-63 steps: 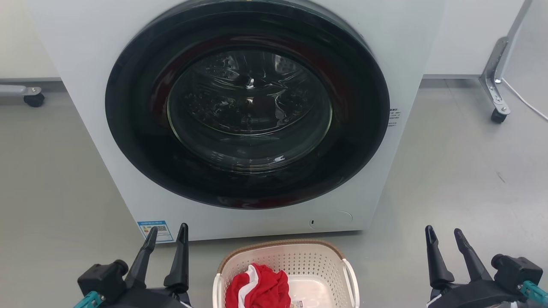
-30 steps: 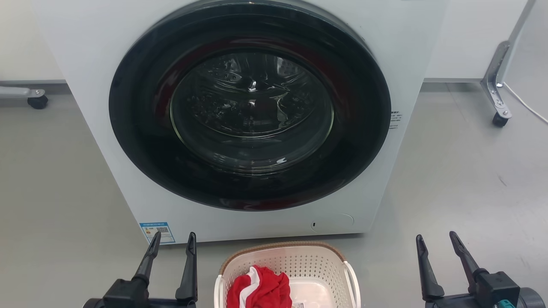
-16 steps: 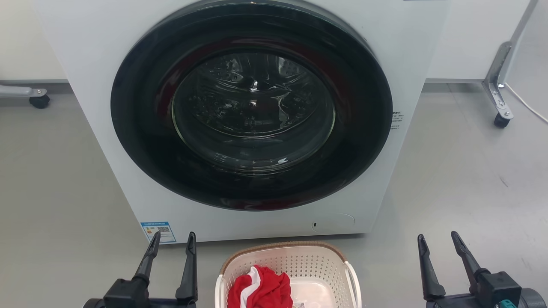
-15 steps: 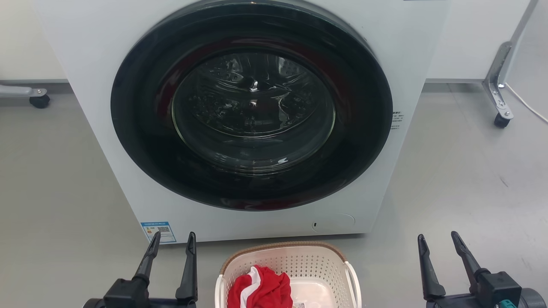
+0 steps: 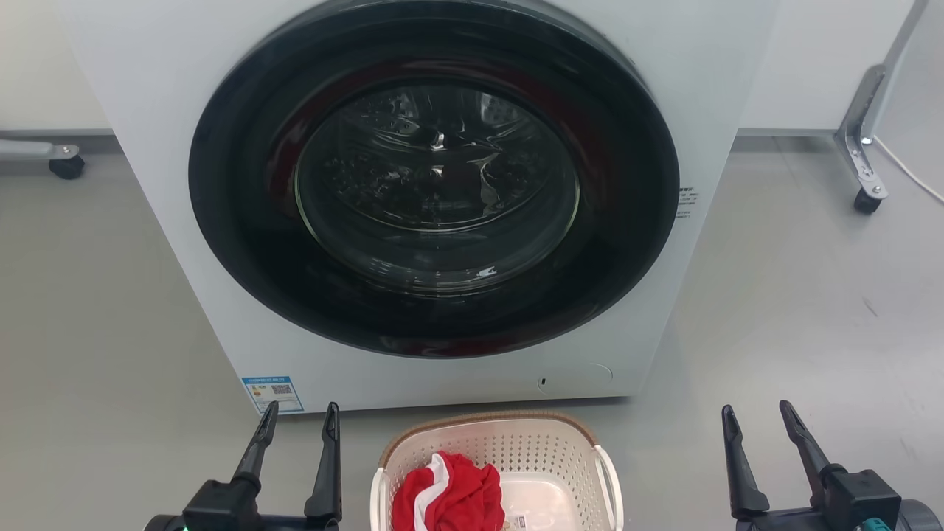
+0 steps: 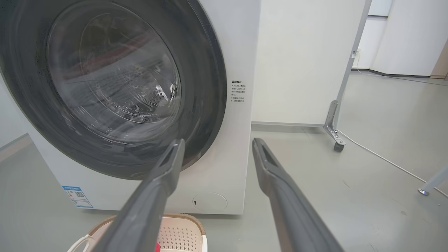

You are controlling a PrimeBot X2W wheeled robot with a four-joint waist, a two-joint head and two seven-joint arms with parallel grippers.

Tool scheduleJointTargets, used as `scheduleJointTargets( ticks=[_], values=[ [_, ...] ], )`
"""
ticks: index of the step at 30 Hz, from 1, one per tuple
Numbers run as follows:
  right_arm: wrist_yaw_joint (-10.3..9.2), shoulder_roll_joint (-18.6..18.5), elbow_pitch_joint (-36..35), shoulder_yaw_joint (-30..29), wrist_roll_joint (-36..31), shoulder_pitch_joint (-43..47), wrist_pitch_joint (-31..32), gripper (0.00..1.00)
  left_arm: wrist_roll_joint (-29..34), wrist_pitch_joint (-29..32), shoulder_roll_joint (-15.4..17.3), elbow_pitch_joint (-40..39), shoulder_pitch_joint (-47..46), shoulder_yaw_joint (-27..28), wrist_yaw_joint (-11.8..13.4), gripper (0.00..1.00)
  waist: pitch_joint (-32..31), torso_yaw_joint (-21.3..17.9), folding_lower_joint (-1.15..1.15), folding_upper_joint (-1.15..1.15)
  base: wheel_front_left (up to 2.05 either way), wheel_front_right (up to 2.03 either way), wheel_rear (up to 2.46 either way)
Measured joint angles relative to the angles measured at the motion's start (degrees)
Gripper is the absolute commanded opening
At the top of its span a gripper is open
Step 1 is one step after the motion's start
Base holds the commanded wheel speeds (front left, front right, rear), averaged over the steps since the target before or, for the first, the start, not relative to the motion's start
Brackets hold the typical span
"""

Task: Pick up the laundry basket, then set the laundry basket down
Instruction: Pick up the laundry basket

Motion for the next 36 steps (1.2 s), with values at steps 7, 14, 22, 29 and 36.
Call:
scheduleJointTargets(
  ticks=[7, 14, 22, 29, 36],
  values=[
    [0.01, 0.0, -0.6, -0.4, 0.5, 0.1, 0.0, 1.00, 0.3, 0.5, -0.4, -0.9, 0.0, -0.3, 0.0, 1.00, 2.2, 0.0, 0.00, 0.00, 0.00, 0.00, 0.00],
    [0.08, 0.0, -1.2, -0.5, 0.5, -0.8, 0.1, 1.00, 0.5, 1.5, -1.0, -1.1, -1.5, -0.6, 0.0, 1.00, 6.4, -0.1, 0.01, 0.00, 0.00, 0.00, 0.00],
    [0.57, -0.3, -0.8, -1.1, 0.6, -4.3, 0.7, 1.00, 0.7, 3.5, -1.9, 1.2, -6.3, -0.8, 0.0, 1.00, 12.3, 0.1, 0.01, 0.00, 0.00, 0.00, 0.00],
    [1.43, -0.2, 1.3, -0.7, 1.1, -10.2, 2.1, 1.00, 0.1, 5.3, -1.9, 4.5, -11.2, -0.1, -0.1, 1.00, 17.8, 0.1, 0.01, 0.01, 0.00, 0.00, 0.00],
    [3.10, 0.0, 6.9, 0.2, 1.1, -17.7, 4.2, 1.00, -0.2, 9.6, -1.7, 10.4, -20.6, -0.6, -2.5, 1.00, 24.2, -0.2, 0.02, 0.01, 0.00, 0.00, 0.00]
  ],
)
